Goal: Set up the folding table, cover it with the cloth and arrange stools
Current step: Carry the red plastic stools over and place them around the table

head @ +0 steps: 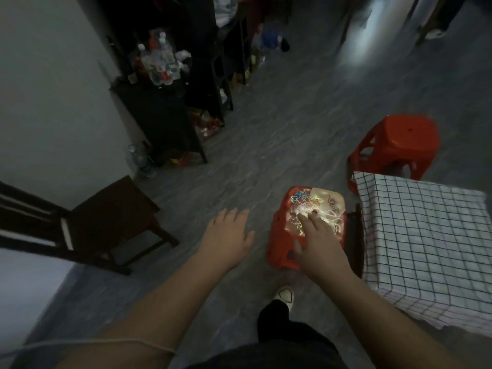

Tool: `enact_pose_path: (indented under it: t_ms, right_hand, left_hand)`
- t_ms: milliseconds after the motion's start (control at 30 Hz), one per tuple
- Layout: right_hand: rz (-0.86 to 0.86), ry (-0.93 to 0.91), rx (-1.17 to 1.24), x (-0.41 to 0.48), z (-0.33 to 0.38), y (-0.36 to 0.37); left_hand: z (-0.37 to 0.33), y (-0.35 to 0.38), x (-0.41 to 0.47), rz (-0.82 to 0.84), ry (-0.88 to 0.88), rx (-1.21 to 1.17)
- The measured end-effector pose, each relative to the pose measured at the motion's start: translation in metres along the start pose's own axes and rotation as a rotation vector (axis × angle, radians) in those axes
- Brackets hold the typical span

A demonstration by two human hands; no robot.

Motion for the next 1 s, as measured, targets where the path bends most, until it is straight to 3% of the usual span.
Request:
enact_pose_path:
  t_ms: [233, 567, 767, 1000]
  right_hand:
    - [0.015, 0.098, 0.009, 0.108, -0.045, -0.038]
    - [0.01, 0.396, -0.007, 0.179, -0.113, -0.058]
    - [-0.069, 0.764, 0.091, 0.219, -0.13, -0.053]
    - [-0.135, 1.289, 0.3, 0.222, -0.085, -0.057]
  left_hand:
    - [-0.045, -0.016, 0.148, 0.119, 0.102, 0.056]
    - [-0.138, -0.013, 0.299, 0.237, 0.472, 0.061]
    - [-0.183, 0.002, 0.398, 0.428, 0.789, 0.155]
    - [-0.23, 0.002, 0.454, 0.623, 1.212, 0.312]
Point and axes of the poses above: each hand's wrist, its own x-axis towards the middle knuckle, its own y-axis out of the palm, z = x × y, the point moved 4 cm from there along x, towards the middle knuckle, and after that the axes turned 11 degrees about -x, right-handed, at the moved point
